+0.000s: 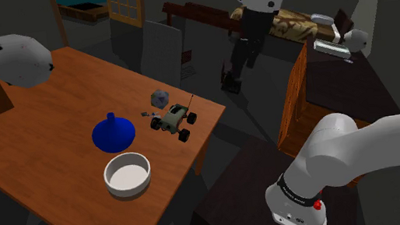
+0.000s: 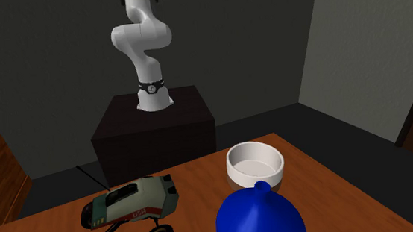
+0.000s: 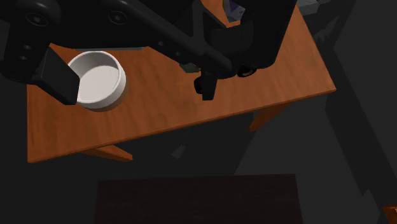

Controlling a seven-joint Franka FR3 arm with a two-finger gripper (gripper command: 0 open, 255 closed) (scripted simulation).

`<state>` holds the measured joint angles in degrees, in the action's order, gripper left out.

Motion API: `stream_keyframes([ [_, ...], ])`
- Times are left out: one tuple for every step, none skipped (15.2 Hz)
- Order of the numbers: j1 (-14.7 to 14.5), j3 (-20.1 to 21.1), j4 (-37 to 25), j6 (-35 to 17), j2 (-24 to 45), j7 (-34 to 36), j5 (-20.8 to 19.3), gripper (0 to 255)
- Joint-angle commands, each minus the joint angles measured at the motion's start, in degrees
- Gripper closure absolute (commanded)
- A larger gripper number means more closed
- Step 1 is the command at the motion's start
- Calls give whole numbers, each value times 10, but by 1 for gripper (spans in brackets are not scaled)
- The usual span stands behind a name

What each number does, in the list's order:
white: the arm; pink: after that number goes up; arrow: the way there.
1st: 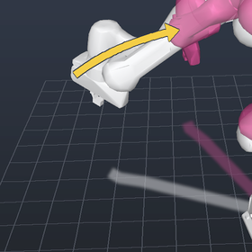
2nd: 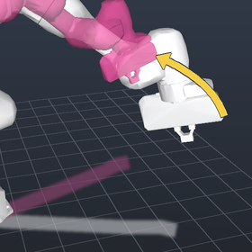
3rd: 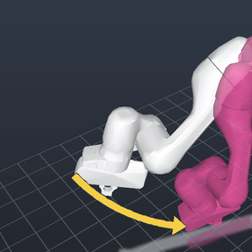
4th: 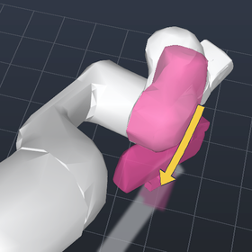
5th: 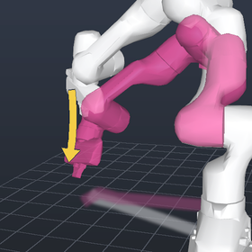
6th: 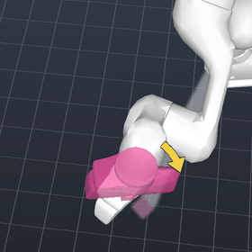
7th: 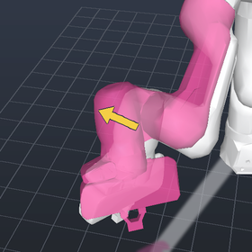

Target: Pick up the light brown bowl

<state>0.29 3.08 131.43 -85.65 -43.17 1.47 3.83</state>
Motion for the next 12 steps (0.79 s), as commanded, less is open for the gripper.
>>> stream_keyframes([
  [0,0,0,0,0,0,0,0],
  [-1,6,12,-19,6,5,3,0],
  [-3,12,24,-38,13,10,7,0],
  [-4,18,35,-58,20,15,10,0],
  [-5,24,45,-77,29,21,13,0],
  [-7,30,55,-97,38,26,16,0],
  [-8,37,63,-116,49,31,19,0],
  [-10,43,71,-136,60,36,21,0],
  [-11,49,78,-156,72,41,24,0],
  [-12,55,84,-176,85,46,26,0],
  [-13,61,90,-196,99,52,28,0],
  [-14,68,94,-216,113,57,29,0],
])
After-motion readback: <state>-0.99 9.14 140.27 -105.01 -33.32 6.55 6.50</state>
